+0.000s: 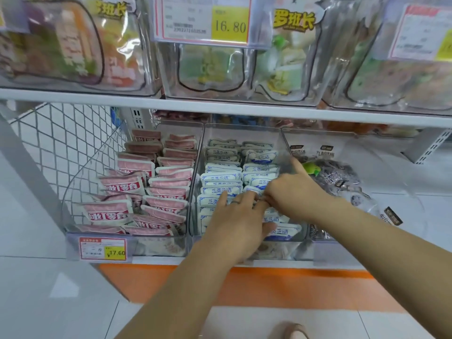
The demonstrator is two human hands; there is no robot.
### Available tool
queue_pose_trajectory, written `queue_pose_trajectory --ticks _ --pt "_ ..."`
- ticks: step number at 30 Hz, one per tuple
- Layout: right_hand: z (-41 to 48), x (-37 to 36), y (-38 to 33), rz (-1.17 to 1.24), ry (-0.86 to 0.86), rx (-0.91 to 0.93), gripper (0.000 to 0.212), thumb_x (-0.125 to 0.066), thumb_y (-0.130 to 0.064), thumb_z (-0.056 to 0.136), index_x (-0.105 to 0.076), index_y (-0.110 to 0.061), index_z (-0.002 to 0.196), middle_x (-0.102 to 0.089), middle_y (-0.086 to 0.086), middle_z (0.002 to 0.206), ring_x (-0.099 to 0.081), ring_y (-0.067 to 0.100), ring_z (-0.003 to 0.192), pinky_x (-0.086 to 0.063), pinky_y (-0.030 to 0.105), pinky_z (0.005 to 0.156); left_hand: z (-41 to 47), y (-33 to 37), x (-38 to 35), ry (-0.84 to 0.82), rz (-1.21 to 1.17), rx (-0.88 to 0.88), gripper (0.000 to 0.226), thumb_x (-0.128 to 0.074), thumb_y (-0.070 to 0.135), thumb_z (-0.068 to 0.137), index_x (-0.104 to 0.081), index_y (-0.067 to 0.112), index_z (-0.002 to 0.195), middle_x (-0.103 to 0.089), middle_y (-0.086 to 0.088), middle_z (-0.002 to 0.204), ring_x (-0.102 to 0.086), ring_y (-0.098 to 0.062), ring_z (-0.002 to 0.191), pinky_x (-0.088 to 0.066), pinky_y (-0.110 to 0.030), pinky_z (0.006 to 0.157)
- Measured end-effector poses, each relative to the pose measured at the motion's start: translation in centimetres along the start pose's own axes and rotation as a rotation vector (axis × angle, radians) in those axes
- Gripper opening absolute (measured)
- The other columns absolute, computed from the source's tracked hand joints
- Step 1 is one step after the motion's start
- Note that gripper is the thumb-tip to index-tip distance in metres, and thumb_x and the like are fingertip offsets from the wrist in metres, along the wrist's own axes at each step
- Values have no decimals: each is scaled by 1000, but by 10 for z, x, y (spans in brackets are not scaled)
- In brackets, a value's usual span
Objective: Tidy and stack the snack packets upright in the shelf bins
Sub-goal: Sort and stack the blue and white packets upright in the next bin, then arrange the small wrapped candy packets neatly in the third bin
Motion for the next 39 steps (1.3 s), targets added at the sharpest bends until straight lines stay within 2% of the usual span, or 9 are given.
queue_pose_trajectory --ticks 5,8,11,16,23,27,30,35,39 --pt "-14 8 22 316 42 -44 32 -36 -38 99 -66 -29 101 -67 -10 101 -54 16 108 2 54 112 -4 0 0 -20 1 18 57 -23 50 99 -11 27 149 -8 3 158 -7 -16 145 2 -48 117" --pt "-63 20 51 669 443 -200 21 -52 -25 94 -70 -26 103 -68 -9 111 -55 18 113 -17 49 112 -11 2 8 38 17 62 62 -21 54 97 -4 27 150 0 5 159 2 -14 146 5 -46 117" --pt "-119 8 89 855 749 -406 16 -63 -10 86 -74 -16 96 -72 2 100 -62 24 96 -45 42 89 -7 14 15 67 60 88 63 -15 53 98 -2 22 151 6 3 159 6 -14 146 7 -46 117" --pt "-158 -55 126 947 538 -627 18 -60 -20 88 -71 -25 101 -70 -4 107 -57 14 73 -43 29 67 14 32 -8 -103 143 127 61 -7 48 99 8 18 150 13 -1 158 10 -19 146 8 -50 116" --pt "-157 -103 116 1046 238 -506 53 -61 -32 89 -43 -22 137 -44 4 135 -50 22 114 -42 31 93 34 30 -5 -227 110 204 59 -10 47 100 3 19 151 9 1 159 5 -18 146 4 -53 116" --pt "-148 -102 123 1140 243 -530 76 -66 -32 85 -22 -24 146 -31 6 148 -44 27 125 -40 36 98 25 50 41 225 -96 221 42 -34 31 99 -38 22 141 -39 2 146 -43 -22 127 -21 -46 113" --pt "-141 -104 128 1228 217 -565 89 -74 -31 78 -19 -24 148 -36 6 146 -43 27 126 -41 38 97 16 89 65 478 -212 98 35 -47 18 93 -56 22 127 -57 2 128 -59 -23 103 -38 -40 101" --pt "-143 -94 122 1310 312 -462 73 -74 -28 77 -36 -28 140 -55 -8 123 -57 20 103 -44 28 80 40 138 42 243 -171 84 42 -47 24 95 -43 26 137 -65 -2 111 -62 -23 95 -52 -36 78" --pt "-149 -94 112 1248 335 -357 70 -71 -44 76 -37 -37 137 -56 -12 127 -56 9 101 -44 26 76 59 146 28 158 -491 179 52 -49 23 95 -33 25 144 -58 1 118 -58 -10 84 -48 -24 73"
Point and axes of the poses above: each hand's wrist, its own z-axis towards the middle knuckle, its own x-axis out of the back of the hand, y = z × x, the point moved 8 cm from there along z, towards the middle knuckle
